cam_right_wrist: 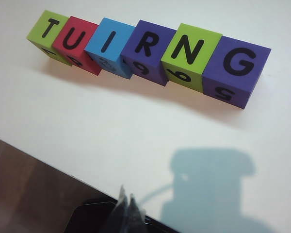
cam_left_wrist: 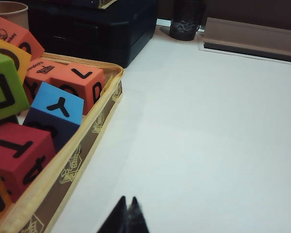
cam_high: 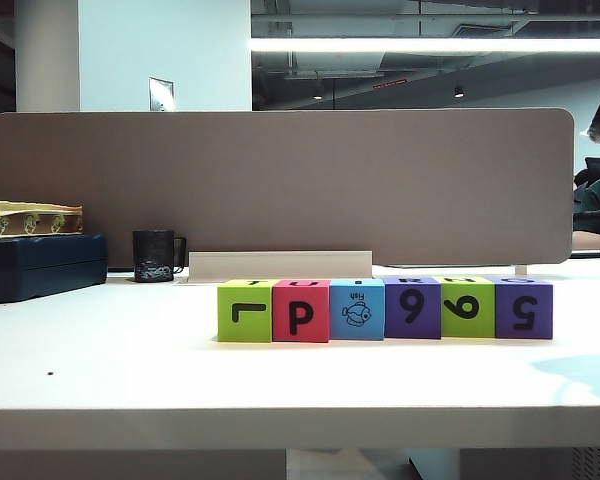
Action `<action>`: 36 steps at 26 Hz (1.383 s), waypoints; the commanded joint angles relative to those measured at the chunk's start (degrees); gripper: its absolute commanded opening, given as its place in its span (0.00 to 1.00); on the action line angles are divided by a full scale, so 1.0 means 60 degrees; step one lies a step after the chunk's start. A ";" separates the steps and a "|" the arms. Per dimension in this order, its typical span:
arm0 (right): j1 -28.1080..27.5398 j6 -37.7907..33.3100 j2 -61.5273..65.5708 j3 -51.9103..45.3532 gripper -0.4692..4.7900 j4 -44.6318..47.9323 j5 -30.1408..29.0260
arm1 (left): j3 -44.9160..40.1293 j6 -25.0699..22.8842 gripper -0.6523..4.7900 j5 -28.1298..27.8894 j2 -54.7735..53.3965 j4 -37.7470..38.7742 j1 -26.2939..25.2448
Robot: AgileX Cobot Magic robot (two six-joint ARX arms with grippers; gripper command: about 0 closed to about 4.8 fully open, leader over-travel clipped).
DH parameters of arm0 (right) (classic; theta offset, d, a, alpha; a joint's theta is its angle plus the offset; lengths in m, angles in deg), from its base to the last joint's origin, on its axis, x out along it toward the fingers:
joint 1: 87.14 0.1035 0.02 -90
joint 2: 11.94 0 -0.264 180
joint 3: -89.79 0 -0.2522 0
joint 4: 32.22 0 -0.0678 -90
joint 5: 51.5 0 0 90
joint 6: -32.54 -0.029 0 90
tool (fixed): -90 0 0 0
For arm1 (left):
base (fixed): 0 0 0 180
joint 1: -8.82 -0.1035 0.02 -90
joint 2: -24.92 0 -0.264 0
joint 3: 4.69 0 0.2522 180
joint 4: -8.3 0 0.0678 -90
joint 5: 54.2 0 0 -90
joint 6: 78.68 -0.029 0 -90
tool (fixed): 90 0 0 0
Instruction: Select the appropriate blocks from the scattered letter blocks on the table and arrange them in a row to spell out "TURING".
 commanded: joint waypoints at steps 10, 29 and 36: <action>0.0004 0.0029 -0.0025 0.0058 0.09 0.0098 0.0011 | -0.0036 -0.0004 0.11 0.0073 -0.0007 -0.0047 -0.0007; -0.0011 0.0182 -0.0029 0.0047 0.09 0.0215 0.0259 | -0.0036 -0.0004 0.11 0.0073 -0.0004 -0.0047 -0.0007; -0.0368 0.0178 -0.0900 0.0044 0.09 0.0860 0.0612 | -0.0036 -0.0004 0.11 0.0073 -0.0004 -0.0051 -0.0007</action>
